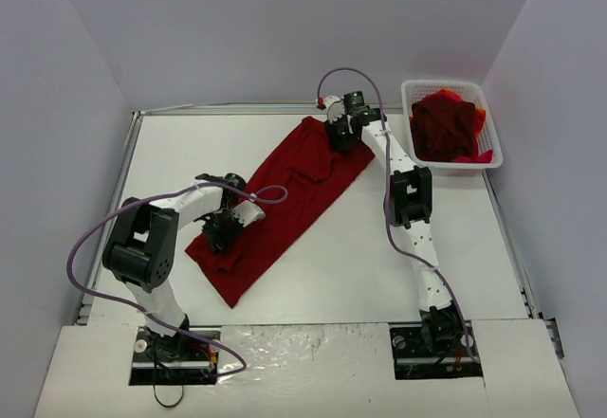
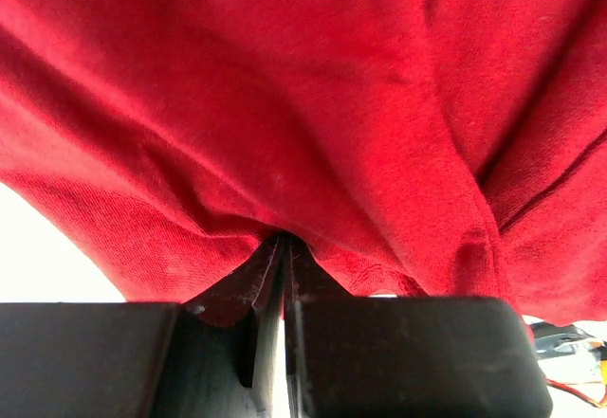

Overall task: Fold and stack the t-shirts
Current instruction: Rotate the tshirt 90 degrees

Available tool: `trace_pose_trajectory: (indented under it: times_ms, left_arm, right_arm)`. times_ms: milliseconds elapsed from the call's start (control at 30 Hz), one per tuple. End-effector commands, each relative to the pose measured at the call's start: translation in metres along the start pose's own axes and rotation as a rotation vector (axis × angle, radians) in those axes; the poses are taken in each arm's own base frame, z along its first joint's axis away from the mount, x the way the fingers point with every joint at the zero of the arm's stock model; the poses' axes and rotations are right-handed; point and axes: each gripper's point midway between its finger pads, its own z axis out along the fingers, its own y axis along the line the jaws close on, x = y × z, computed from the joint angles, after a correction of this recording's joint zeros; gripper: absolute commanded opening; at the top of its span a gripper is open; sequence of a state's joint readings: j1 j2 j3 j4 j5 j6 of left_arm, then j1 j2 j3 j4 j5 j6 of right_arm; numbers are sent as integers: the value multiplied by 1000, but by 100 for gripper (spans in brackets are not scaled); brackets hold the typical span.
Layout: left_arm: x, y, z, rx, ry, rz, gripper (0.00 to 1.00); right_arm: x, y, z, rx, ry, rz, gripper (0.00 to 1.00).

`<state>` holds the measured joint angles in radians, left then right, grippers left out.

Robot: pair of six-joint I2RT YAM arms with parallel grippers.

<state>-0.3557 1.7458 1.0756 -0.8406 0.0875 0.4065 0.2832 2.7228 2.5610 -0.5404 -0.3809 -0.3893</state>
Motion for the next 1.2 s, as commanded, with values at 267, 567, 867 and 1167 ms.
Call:
trace_pose_trajectory:
  times_ms: [267,567,867,1167]
  left_arm:
    - [-47,18,-80,-118,-231,-37,2]
    - [-59,29,-146,-210,-365,-36,2]
    - [-70,87,-180,-417,-577,-291,2]
    - [-71,137,-180,-455,-619,-494,2]
  right_arm:
    - [-55,2,-43,102,-135,-36,16]
    - [-95,-7,-142,263,-225,-56,7]
    - [-7,15,-146,200,-43,-9,0]
    - [53,17,-105,139,100,33,0]
